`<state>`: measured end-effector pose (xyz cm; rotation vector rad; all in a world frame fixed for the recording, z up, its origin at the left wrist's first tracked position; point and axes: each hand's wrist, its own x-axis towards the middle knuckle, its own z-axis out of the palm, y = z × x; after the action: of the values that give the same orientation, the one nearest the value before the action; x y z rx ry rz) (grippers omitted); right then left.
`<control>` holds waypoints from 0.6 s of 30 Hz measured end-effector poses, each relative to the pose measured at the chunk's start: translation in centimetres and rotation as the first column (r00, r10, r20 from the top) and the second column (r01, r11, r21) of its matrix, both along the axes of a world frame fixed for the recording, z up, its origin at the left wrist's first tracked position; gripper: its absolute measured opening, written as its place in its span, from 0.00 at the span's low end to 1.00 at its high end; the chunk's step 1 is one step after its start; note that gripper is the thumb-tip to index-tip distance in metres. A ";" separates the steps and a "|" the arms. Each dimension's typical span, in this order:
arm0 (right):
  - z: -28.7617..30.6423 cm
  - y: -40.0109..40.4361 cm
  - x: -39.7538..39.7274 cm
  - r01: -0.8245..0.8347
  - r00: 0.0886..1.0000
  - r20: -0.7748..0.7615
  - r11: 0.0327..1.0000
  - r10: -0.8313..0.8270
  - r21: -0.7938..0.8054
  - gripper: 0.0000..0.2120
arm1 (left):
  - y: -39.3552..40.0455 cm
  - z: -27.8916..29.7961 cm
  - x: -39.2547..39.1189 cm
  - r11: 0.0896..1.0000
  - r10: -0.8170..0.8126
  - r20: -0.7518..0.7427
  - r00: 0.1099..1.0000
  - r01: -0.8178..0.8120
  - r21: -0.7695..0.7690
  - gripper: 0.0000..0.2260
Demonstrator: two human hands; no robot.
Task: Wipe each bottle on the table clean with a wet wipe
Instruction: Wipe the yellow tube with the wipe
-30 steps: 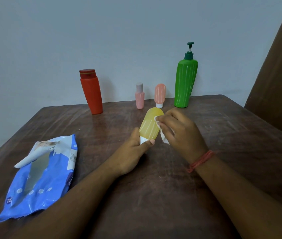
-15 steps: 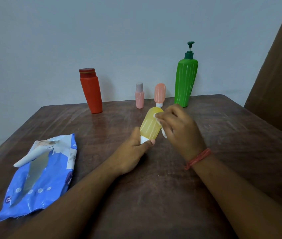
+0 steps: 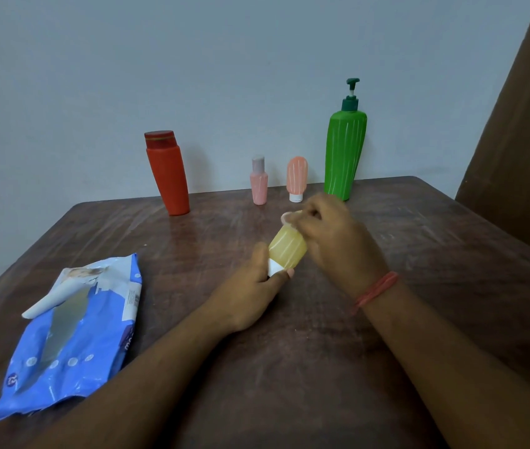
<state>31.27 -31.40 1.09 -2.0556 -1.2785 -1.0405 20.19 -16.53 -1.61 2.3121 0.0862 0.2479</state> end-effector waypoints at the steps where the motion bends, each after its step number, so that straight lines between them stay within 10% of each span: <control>1: 0.3 -0.2 0.3 0.044 0.999 -0.019 0.998 -0.043 0.053 0.09 | 0.0 0.0 0.0 1.000 -0.002 0.000 1.000 0.002 0.018 0.12; 18: 0.1 0.1 -0.1 -0.001 0.993 -0.115 0.999 -0.003 -0.039 0.11 | 0.0 0.1 0.0 1.000 -0.002 0.008 1.000 0.002 -0.008 0.11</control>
<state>31.17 -31.29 1.19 -2.1127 -1.2486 -0.8909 20.20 -16.52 -1.48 2.3025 0.0805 0.2552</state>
